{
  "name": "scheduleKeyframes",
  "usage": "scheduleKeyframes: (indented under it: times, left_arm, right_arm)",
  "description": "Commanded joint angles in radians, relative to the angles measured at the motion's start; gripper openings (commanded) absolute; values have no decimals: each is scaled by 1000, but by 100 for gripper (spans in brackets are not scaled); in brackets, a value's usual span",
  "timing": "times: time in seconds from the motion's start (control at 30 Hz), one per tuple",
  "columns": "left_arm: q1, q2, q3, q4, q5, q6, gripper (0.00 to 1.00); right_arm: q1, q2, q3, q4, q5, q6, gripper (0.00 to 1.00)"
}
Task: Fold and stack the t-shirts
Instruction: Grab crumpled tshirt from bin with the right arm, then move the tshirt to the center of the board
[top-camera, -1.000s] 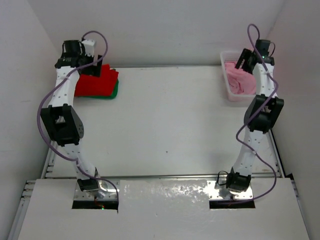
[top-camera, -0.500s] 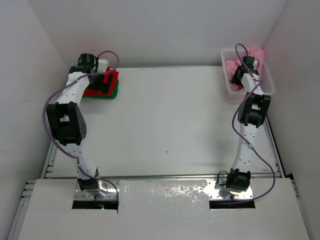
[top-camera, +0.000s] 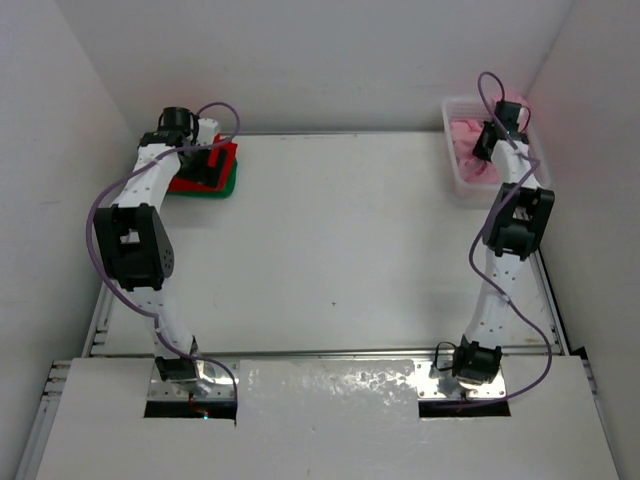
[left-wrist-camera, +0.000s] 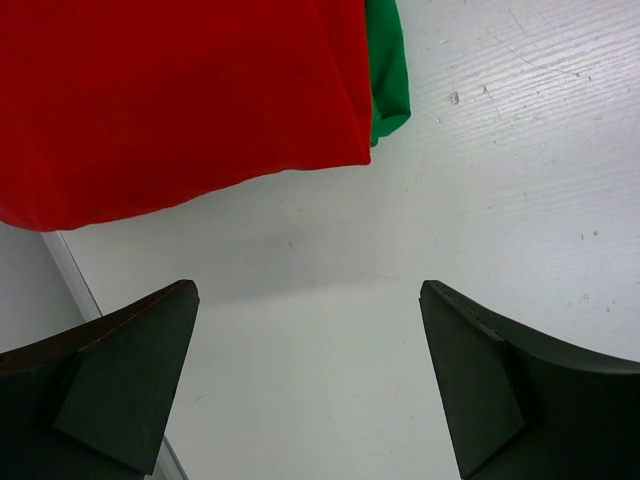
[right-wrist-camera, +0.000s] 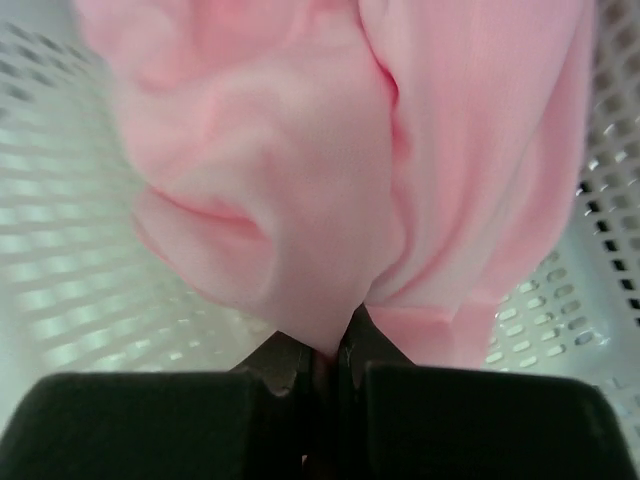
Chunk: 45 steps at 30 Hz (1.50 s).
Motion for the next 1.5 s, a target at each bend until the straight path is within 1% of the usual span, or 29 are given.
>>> scheduleKeyframes:
  times: [0.0,0.27,0.37,0.4,0.47,0.5,0.53,0.67,0.7,0.73,0.77,0.83,0.87,0.93,0.97,1.03,1.07,1.1,1.13,1.17,1.2,1.23,1.27,1.3,1.33,1.37,1.4,1.43,1.47]
  left_arm:
    - [-9,-61,-13,26,3,0,92]
    - [-7,-86,-19,38,19,-2,91]
    - [-7,-103,-10,35,33,-5,91]
    - [-9,-116,-9,35,33,-9,91]
    - [-9,-133,-7,31,31,-11,91]
    - [-9,-152,-12,28,28,-14,91]
    - [-7,-164,-15,28,25,-14,91]
    - [-7,-273,-70,48,28,-25,91]
    - [-7,-293,-102,66,31,-29,91]
    - [-7,-316,-114,72,45,-35,91]
    - [-9,-352,-137,75,56,-44,91]
    - [-9,-405,-153,74,89,-49,91]
    - [-9,-423,-168,74,94,-51,91]
    - [-9,-455,-188,83,85,-52,91]
    - [-7,-483,-208,92,77,-52,91]
    - [-9,-508,-228,97,62,-52,92]
    - [-9,-527,-245,98,59,-52,92]
    - [-9,-535,-252,98,54,-52,92]
    - [-9,-552,-262,100,51,-48,92]
    - [-9,-557,-280,100,51,-43,92]
    - [-9,-563,-289,100,56,-37,92]
    - [-9,-567,-308,100,60,-26,92]
    - [-9,-569,-315,95,68,-20,91]
    - [-10,-567,-337,94,85,-5,91]
    - [-12,-566,-349,94,89,0,91]
    - [-18,-566,-360,92,91,6,91]
    - [-22,-566,-372,89,92,14,88]
    - [-29,-563,-397,86,94,35,79]
    - [-38,-561,-409,74,94,49,73]
  right_arm:
    - [1,-154,19,81,-56,9,0]
    - [3,-332,13,122,-83,23,0]
    - [12,-449,11,145,-138,39,0]
    - [16,-519,5,154,-139,41,0]
    - [42,-591,2,184,-216,41,0]
    - [70,-664,1,199,-240,43,0]
    - [88,-700,-4,207,-288,44,0]
    - [226,-867,-117,282,-408,84,0]
    - [307,-918,-143,309,-426,98,0]
    - [344,-938,-200,323,-454,110,0]
    - [422,-952,-228,337,-466,136,0]
    - [496,-978,-318,377,-492,180,0]
    - [563,-980,-347,386,-495,197,0]
    - [621,-975,-450,408,-501,234,0]
    - [657,-969,-487,443,-504,286,2]
    - [673,-955,-565,449,-511,341,8]
    - [673,-944,-644,420,-492,369,17]
    - [673,-940,-683,376,-469,362,26]
    - [673,-931,-738,333,-439,302,36]
    - [669,-905,-752,219,-394,262,53]
    - [662,-886,-762,158,-306,222,58]
    - [638,-841,-765,57,-267,160,66]
    - [621,-819,-762,15,-232,142,68]
    - [588,-788,-765,-35,-192,115,66]
    - [570,-788,-774,-36,-181,102,52]
    - [560,-785,-782,-51,-176,89,30]
    - [553,-794,-794,-54,-155,75,0]
    - [552,-809,-823,-53,-150,41,0]
    - [555,-826,-841,-13,-158,20,0]
